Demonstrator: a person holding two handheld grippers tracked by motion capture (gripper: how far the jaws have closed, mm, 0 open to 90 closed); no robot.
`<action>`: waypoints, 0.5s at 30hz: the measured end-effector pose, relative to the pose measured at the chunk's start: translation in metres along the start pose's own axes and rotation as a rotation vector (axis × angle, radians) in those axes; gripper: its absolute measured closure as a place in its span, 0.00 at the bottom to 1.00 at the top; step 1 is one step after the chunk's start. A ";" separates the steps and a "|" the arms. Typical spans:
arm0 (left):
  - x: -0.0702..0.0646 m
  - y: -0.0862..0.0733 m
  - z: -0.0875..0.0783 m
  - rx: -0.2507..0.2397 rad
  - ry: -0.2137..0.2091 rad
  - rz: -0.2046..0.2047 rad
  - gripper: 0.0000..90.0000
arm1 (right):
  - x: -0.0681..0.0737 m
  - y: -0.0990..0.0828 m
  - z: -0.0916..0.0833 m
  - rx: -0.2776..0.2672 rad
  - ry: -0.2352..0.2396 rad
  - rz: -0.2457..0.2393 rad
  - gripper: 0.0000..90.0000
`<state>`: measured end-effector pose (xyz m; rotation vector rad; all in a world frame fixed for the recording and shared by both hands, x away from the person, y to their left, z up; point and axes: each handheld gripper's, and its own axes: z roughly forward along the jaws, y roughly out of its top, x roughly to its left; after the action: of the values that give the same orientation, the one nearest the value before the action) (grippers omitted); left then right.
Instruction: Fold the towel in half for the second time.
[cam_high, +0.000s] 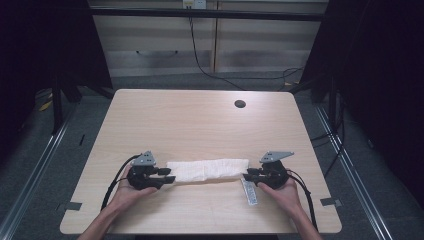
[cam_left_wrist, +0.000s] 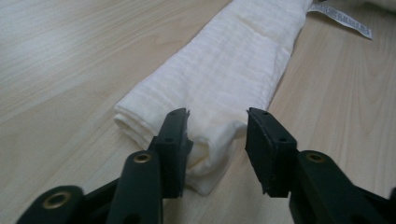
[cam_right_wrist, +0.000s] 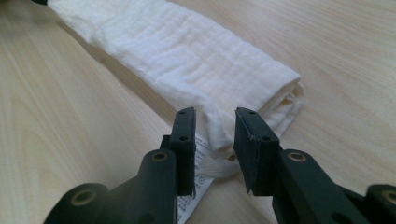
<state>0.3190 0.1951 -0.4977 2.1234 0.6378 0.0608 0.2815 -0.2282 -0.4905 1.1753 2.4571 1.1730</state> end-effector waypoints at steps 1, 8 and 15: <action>0.000 0.000 -0.002 -0.007 -0.007 -0.009 0.62 | 0.001 -0.001 -0.002 -0.007 0.006 0.009 0.75; 0.004 0.002 -0.023 -0.059 0.013 -0.074 0.47 | 0.004 0.003 -0.019 -0.116 0.035 0.028 0.71; 0.012 0.001 -0.046 -0.094 0.084 -0.129 0.42 | -0.006 0.000 -0.042 -0.194 -0.030 0.080 0.66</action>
<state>0.3170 0.2345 -0.4716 1.9926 0.8049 0.1066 0.2662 -0.2566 -0.4626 1.2348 2.2345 1.3697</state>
